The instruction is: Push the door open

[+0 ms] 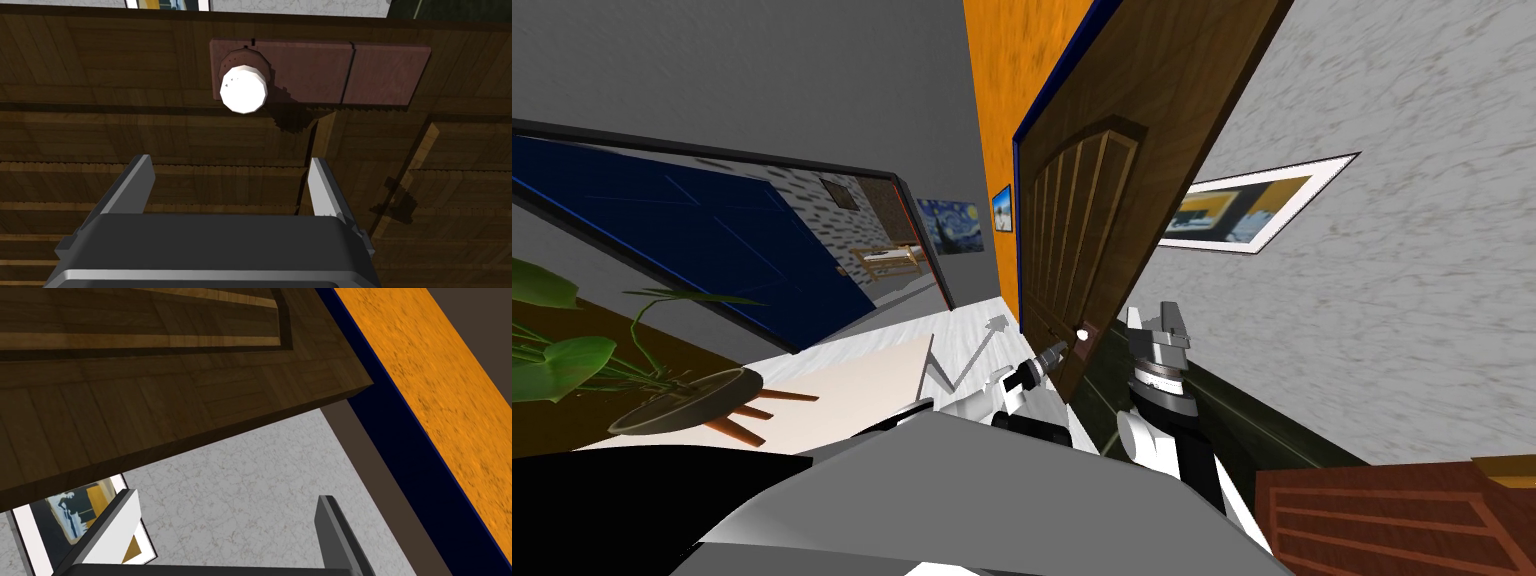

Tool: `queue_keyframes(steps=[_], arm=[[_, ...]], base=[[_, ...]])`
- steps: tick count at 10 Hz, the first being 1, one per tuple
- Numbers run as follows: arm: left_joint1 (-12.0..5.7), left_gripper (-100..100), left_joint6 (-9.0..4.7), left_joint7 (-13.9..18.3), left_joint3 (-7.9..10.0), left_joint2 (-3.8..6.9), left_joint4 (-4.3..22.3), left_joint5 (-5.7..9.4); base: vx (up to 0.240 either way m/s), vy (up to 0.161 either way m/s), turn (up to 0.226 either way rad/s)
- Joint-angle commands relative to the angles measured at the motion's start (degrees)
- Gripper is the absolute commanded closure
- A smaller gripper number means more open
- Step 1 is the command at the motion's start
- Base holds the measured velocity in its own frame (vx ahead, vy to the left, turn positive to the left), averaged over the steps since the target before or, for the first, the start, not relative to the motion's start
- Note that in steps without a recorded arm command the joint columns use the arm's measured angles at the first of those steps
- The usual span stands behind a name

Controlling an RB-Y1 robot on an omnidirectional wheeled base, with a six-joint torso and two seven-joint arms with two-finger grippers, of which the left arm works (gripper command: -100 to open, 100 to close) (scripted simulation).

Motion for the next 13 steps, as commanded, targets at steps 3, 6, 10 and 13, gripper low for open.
queue_keyframes(steps=[3,6,10,13], arm=[[-0.04,-100,-0.02,0.09,-0.20,0.11,-0.09,0.03],[-0.05,-100,-0.02,0.10,-0.23,0.13,-0.11,0.03],[-0.27,-100,-0.02,-0.16,0.58,-0.74,0.91,-0.14],[-0.52,-100,-0.03,-0.43,1.46,-1.67,2.00,-0.33]], base=[[0.003,0.002,0.008],[0.004,-0.004,-0.016],[0.094,-0.096,-0.028],[0.143,-0.147,-0.045]])
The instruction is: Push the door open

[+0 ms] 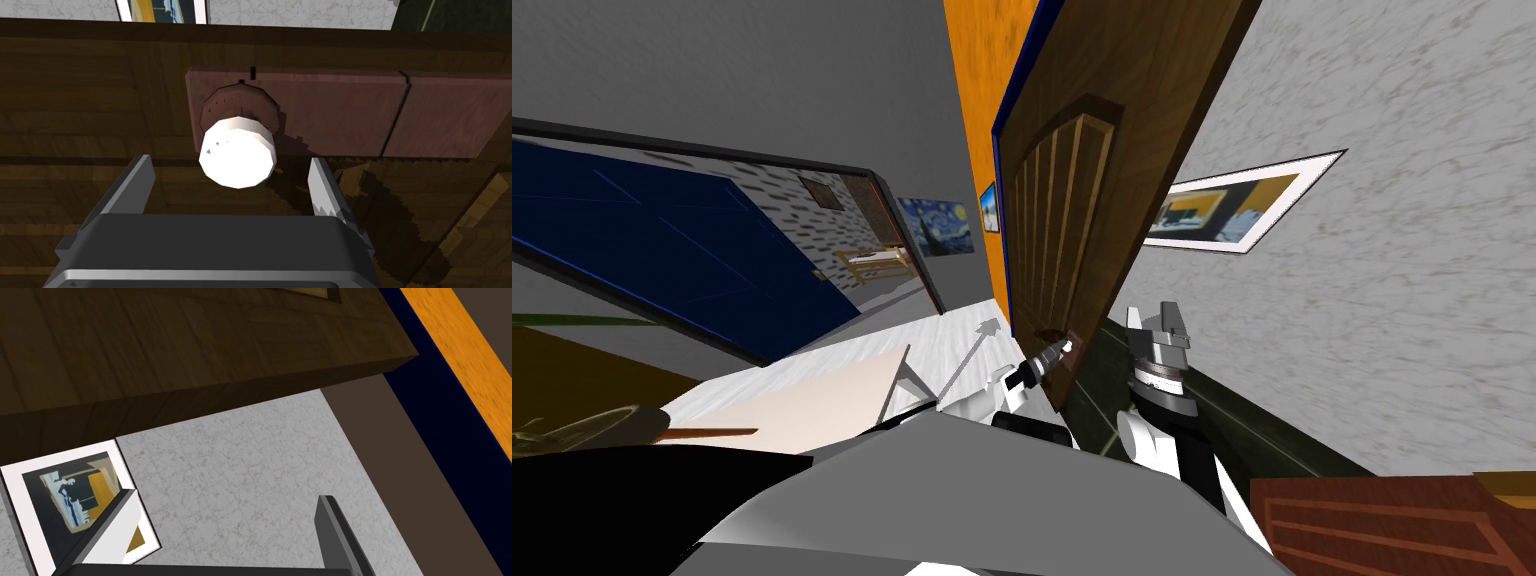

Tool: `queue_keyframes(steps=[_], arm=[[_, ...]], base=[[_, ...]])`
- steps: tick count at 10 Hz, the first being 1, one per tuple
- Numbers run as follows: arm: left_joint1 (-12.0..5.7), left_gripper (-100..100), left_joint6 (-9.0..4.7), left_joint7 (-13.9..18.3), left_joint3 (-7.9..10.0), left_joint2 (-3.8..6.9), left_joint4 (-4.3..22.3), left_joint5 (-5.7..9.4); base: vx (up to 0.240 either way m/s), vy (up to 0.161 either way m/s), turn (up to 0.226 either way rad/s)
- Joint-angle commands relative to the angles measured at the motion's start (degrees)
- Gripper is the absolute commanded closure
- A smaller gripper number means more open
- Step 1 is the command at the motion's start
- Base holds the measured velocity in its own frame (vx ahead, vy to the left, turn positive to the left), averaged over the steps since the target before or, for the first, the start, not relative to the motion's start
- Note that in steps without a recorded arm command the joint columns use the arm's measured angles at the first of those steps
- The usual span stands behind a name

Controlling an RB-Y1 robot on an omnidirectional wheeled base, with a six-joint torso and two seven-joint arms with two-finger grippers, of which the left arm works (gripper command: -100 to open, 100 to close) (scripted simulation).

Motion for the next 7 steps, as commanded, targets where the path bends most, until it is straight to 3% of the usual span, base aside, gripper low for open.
queue_keyframes(steps=[1,3,4,7], arm=[[-0.11,-100,0.01,-0.15,0.46,-0.44,0.52,-0.09],[-0.13,-100,0.00,-0.18,0.52,-0.54,0.61,-0.11],[-0.13,100,0.00,-0.18,0.52,-0.54,0.61,-0.11],[-0.13,100,0.00,-0.18,0.52,-0.54,0.61,-0.11]], base=[[0.155,-0.134,-0.043],[0.095,-0.102,-0.015],[-0.005,0.009,0.004],[-0.011,0.015,-0.010]])
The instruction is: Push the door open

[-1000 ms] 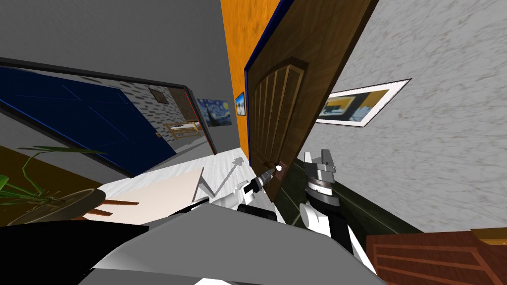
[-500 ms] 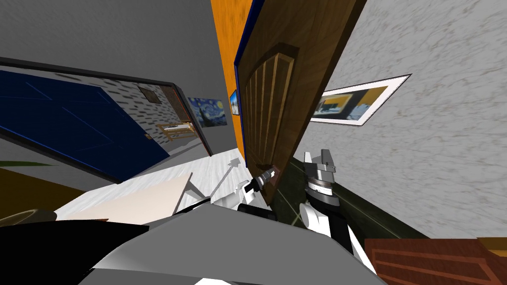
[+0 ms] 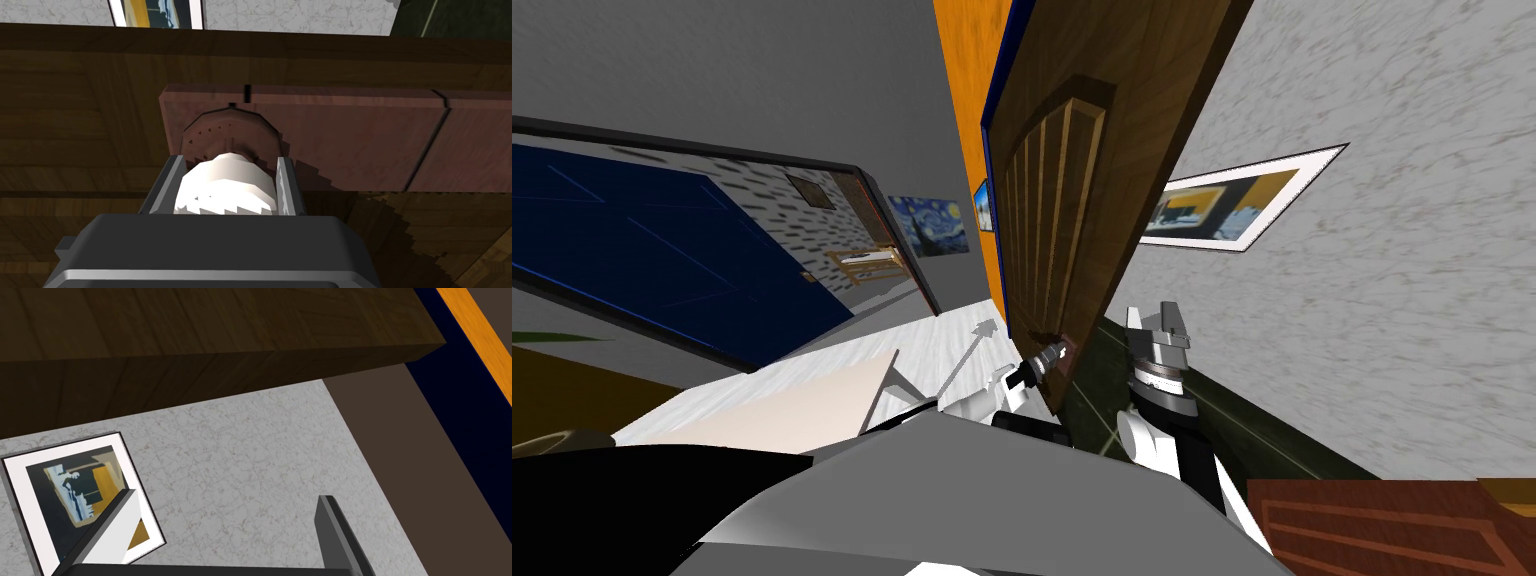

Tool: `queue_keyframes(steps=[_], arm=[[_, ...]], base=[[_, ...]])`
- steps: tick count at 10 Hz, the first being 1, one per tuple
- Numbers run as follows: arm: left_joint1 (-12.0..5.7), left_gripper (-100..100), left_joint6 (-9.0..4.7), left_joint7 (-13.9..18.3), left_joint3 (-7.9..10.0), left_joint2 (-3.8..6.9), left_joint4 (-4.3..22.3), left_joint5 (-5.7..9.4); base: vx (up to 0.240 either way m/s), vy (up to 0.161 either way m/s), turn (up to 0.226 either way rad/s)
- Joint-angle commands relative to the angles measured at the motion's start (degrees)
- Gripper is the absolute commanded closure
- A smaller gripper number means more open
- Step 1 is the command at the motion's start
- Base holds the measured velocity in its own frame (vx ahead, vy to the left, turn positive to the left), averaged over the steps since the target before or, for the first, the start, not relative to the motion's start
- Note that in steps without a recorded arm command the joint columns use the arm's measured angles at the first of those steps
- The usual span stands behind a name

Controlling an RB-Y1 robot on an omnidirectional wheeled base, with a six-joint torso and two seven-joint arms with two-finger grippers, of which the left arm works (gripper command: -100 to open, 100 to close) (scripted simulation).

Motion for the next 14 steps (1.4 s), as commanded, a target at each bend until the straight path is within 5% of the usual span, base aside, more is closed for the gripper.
queue_keyframes(steps=[1,14], arm=[[0.11,100,-0.10,0.02,-0.02,0.08,-0.03,0.01],[-0.87,100,-0.35,-2.66,9.46,-2.21,4.86,-0.93]], base=[[0.000,0.000,0.000],[0.056,-0.136,0.019]])
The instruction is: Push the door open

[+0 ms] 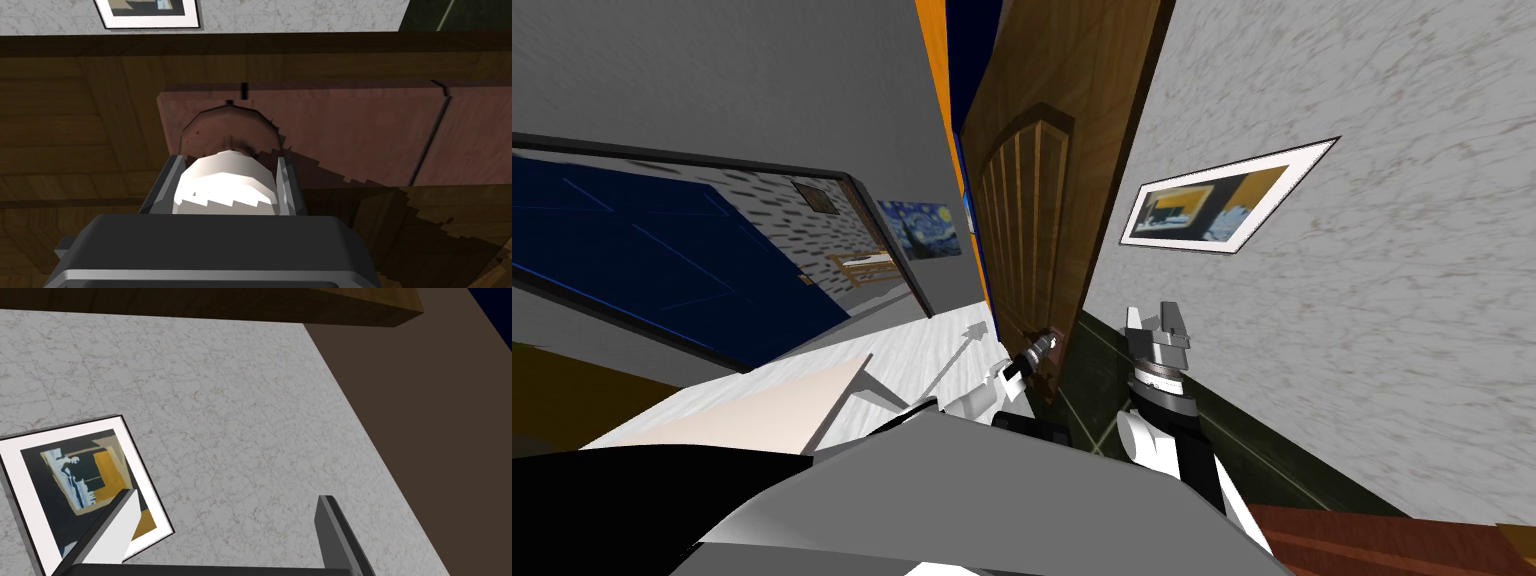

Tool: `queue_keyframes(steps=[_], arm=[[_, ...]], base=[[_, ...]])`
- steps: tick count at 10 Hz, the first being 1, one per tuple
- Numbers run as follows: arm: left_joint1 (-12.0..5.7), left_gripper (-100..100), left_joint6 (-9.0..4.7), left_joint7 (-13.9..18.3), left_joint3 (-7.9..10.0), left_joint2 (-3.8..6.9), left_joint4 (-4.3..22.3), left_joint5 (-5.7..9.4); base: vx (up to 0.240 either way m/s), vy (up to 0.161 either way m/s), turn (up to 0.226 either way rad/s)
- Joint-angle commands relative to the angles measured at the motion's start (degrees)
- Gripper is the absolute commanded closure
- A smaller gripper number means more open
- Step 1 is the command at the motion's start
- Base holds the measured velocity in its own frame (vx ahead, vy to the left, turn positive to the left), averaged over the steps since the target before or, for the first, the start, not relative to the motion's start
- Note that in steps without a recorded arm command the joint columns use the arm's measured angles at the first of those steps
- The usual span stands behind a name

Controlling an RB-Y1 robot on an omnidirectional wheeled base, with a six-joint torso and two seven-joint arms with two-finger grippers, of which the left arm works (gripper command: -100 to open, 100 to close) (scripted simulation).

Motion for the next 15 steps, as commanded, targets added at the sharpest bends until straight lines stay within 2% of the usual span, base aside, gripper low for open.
queue_keyframes(steps=[1,14,15], arm=[[-0.93,100,-0.38,-0.51,1.95,-0.41,1.01,0.00],[-1.69,100,-0.65,-2.74,9.89,-2.93,5.09,-0.79],[-1.79,100,-0.69,-3.06,11.02,-3.37,5.67,-0.90]], base=[[0.046,-0.084,0.011],[0.048,-0.100,0.022],[0.044,-0.117,0.037]])
